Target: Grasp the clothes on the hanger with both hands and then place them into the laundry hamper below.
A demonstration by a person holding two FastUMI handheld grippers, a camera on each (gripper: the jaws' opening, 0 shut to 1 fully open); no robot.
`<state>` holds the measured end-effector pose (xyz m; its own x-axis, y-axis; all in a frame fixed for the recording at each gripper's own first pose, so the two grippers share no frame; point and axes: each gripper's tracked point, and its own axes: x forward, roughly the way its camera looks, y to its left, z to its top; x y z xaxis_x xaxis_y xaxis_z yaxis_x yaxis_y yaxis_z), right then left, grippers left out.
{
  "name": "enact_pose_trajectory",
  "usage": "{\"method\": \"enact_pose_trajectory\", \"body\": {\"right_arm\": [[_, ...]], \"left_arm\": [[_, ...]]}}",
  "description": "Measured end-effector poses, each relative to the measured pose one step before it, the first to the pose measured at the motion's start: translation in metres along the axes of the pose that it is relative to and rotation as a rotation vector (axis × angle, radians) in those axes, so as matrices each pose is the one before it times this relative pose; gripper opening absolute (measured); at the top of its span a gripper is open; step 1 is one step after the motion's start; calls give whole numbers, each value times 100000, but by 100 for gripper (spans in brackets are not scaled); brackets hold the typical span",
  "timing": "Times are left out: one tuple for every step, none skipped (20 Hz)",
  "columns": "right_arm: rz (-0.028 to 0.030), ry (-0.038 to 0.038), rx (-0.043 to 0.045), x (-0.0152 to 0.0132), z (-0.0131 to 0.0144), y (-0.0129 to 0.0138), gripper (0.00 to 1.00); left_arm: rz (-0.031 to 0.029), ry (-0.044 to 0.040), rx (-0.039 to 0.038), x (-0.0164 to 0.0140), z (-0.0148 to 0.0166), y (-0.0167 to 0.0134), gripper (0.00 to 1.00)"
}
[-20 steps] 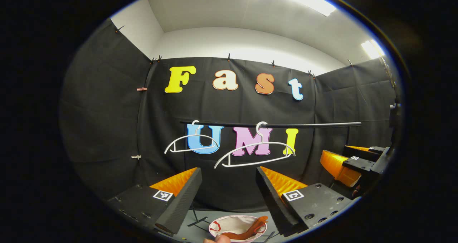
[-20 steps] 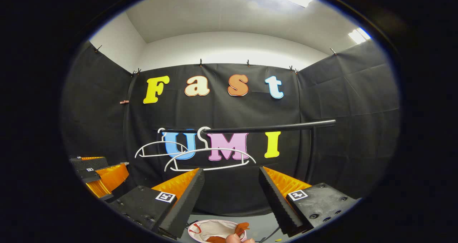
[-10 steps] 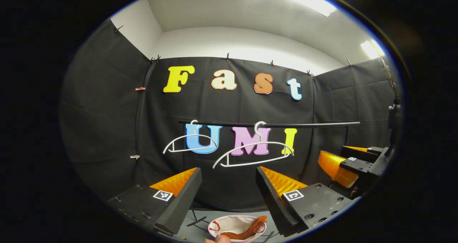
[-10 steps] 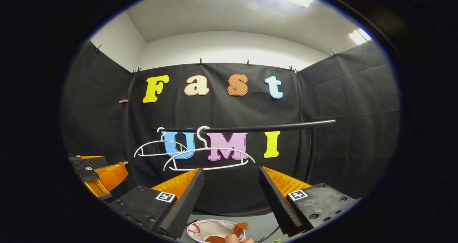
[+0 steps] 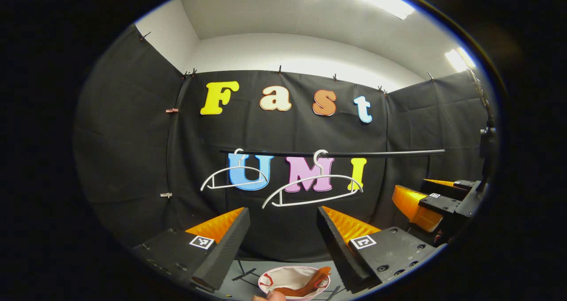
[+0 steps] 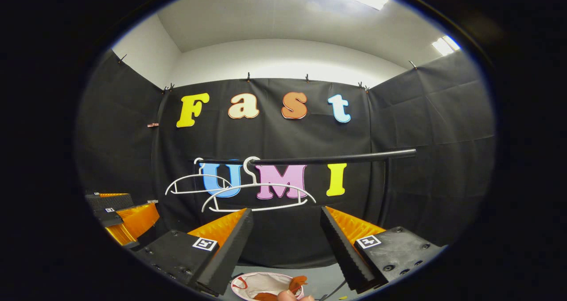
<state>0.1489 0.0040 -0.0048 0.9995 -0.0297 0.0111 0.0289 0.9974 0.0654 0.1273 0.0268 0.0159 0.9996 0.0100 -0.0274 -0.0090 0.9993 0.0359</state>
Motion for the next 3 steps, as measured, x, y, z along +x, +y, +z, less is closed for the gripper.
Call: {"method": "enact_pose_trajectory", "body": {"right_arm": [[107, -71, -135, -11, 33, -45, 98], [-28, -141, -292, 79, 74, -18, 98], [-20, -319, -295, -1, 106, -17, 98]], "left_arm": [[-82, -262, 122, 15, 112, -23, 94], [-197, -233, 20, 2, -6, -20, 96], [-224, -126, -35, -11, 37, -67, 96]]}}
